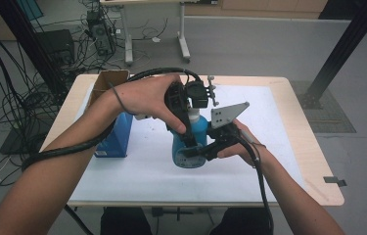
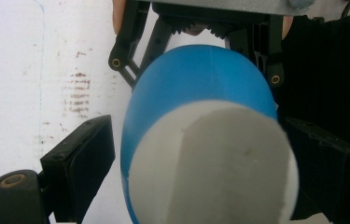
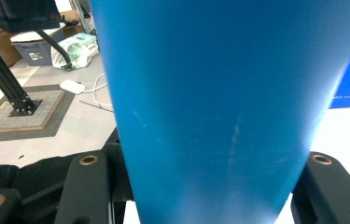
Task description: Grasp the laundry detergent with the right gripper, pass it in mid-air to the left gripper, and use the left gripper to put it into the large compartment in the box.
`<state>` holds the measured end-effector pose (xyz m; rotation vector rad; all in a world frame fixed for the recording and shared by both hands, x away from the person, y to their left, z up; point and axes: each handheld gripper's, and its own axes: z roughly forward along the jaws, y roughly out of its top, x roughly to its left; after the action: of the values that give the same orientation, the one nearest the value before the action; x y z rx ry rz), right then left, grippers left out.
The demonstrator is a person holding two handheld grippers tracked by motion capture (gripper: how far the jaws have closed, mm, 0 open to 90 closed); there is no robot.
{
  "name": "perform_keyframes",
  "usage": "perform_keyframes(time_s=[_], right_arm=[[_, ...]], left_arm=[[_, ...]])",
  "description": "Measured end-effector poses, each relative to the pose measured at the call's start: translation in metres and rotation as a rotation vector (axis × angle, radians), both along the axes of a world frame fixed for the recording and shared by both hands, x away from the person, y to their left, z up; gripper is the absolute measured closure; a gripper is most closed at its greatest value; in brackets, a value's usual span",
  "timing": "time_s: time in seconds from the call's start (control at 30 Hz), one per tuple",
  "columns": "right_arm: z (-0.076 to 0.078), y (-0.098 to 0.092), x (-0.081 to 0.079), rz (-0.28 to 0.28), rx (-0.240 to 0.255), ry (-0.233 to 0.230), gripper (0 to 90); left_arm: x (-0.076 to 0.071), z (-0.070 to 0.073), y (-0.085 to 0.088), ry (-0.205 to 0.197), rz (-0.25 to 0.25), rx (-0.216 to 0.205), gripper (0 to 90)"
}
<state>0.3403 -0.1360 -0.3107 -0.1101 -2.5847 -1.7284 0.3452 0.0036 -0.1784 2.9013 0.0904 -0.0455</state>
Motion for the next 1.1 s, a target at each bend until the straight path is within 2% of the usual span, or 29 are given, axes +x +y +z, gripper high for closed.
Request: perform_keyframes(time_s=[0.33,0.5,1.1], right_arm=[[0.0003,0.0,-0.0005,0.003,-0.006,-0.006,44.3],[0.0004,0.0005,-0.0008,0.004,-0.007,-0.009,44.3],[0.0007,0.0009,-0.0006,0.013,-0.013,-0.013,44.3]], left_arm=[[0.0008,0.0003,-0.002,-0.001,0.001,0.0,15.4],[0.0014,0.0014,-0.0031,0.001,-0.004,-0.001,21.3],[-0.0003,0.0013,-0.0063,-0.005,-0.032,0.016,33.1]])
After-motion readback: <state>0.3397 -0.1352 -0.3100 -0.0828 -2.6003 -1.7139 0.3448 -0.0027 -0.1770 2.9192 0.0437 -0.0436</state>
